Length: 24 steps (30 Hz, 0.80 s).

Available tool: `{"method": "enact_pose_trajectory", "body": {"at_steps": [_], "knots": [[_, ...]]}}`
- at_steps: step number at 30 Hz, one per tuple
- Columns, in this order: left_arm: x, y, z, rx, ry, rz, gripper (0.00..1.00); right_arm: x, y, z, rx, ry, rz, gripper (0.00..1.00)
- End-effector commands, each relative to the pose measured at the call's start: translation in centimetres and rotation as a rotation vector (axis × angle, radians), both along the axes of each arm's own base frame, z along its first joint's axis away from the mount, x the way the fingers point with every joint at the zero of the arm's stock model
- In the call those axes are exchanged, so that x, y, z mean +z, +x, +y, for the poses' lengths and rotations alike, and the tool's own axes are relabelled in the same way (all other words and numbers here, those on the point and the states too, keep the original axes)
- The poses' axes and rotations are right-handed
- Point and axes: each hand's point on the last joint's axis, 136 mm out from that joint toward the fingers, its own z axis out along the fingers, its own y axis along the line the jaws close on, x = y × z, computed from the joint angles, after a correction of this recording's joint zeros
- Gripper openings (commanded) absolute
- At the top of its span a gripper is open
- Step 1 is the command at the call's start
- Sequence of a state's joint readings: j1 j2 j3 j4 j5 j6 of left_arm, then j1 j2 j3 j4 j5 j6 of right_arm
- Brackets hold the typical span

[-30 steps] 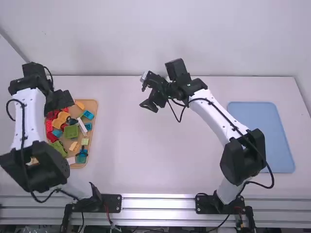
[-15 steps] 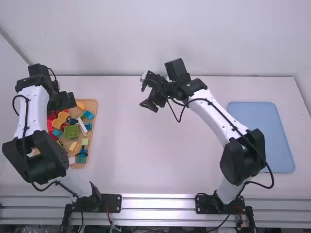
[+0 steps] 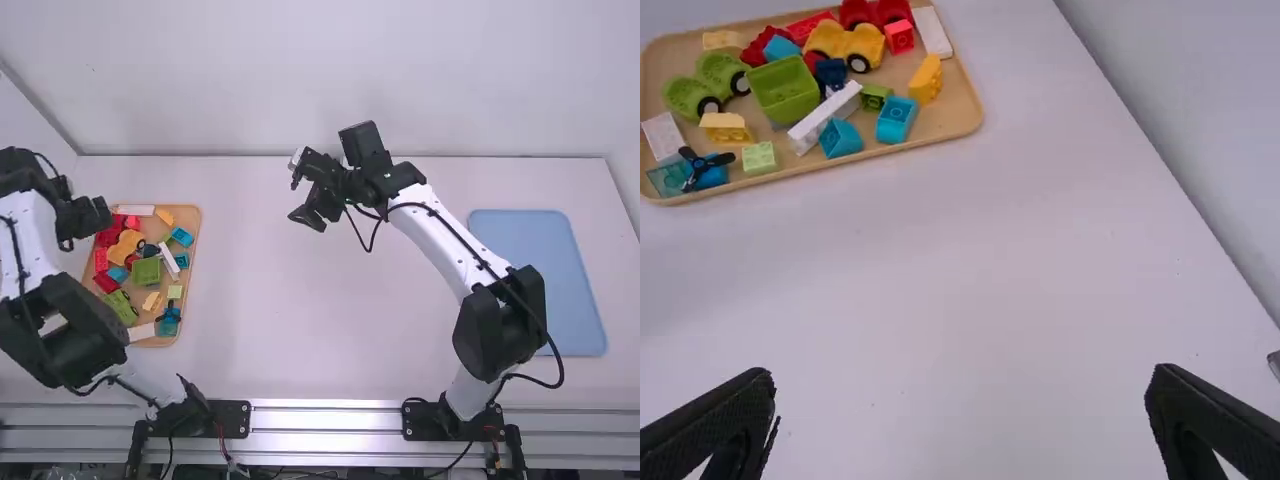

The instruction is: Assemble lego blocks to make yellow taxi

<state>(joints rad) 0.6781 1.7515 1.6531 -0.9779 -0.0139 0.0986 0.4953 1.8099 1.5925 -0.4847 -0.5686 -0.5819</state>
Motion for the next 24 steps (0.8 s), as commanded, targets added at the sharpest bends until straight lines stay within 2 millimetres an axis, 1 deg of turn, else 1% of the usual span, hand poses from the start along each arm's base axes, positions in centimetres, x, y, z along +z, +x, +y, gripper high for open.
{"method": "enact_pose_trajectory", "body": {"at_steps": [1, 3, 4, 7, 9, 10, 11, 12, 13, 15, 16, 17, 18, 19, 20, 22, 24], "knots": [[1.1, 0.8, -0.1, -0.075, -0.042, -0.031, 0.99, 1.8, 0.2, 0.4, 0.006, 0.026, -0.036, 0.99], [1.0, 0.6, 0.1, -0.066, -0.056, -0.005, 0.99, 1.8, 0.2, 0.4, 0.006, 0.027, -0.039, 0.99], [1.0, 0.9, 0.7, -0.069, -0.052, 0.026, 0.99, 1.9, 0.3, 0.4, 0.006, 0.030, -0.042, 0.99], [0.7, 2.0, 1.3, -0.145, -0.053, 0.064, 0.99, 1.9, 0.3, 0.4, 0.012, 0.028, -0.049, 0.99], [-0.3, 2.6, 1.8, -0.235, -0.061, 0.117, 0.99, 1.9, 0.3, 0.4, 0.013, 0.027, -0.050, 0.99], [-0.5, 2.7, 1.9, -0.248, -0.061, 0.126, 0.99, 1.9, 0.3, 0.4, 0.013, 0.027, -0.050, 0.99], [-1.1, 2.9, 2.2, -0.283, -0.062, 0.151, 0.99, 1.9, 0.3, 0.4, 0.012, 0.026, -0.050, 0.99], [-2.1, 3.1, 2.4, -0.334, -0.074, 0.181, 0.99, 1.9, 0.3, 0.4, 0.013, 0.026, -0.050, 0.99], [-2.2, 3.1, 2.4, -0.342, -0.076, 0.185, 0.99, 1.9, 0.3, 0.4, 0.013, 0.026, -0.050, 0.99], [-4.6, 2.9, 2.7, -0.449, -0.106, 0.258, 0.99, 1.9, 0.3, 0.4, 0.012, 0.026, -0.051, 0.99], [-5.7, 2.8, 2.7, -0.498, -0.111, 0.289, 0.97, 1.9, 0.3, 0.4, 0.013, 0.027, -0.052, 0.99], [-6.0, 2.8, 2.7, -0.518, -0.113, 0.300, 0.97, 1.9, 0.3, 0.4, 0.013, 0.027, -0.052, 0.99], [-7.4, 3.0, 2.5, -0.595, -0.121, 0.331, 0.95, 2.0, 0.4, 0.5, 0.012, 0.029, -0.056, 0.99], [-8.0, 3.0, 2.4, -0.645, -0.125, 0.344, 0.96, 2.1, 0.4, 0.5, 0.013, 0.031, -0.059, 0.99], [-9.3, 3.0, 2.0, -0.746, -0.136, 0.370, 0.96, 2.2, 0.5, 0.5, 0.011, 0.034, -0.064, 0.99], [-10.5, 2.9, 1.7, -0.831, -0.146, 0.394, 0.89, 2.3, 0.6, 0.6, 0.006, 0.041, -0.063, 0.99], [-11.5, 2.8, 2.1, -0.872, -0.129, 0.417, 0.80, 2.4, 0.6, 0.6, 0.008, 0.044, -0.067, 0.99]]}}
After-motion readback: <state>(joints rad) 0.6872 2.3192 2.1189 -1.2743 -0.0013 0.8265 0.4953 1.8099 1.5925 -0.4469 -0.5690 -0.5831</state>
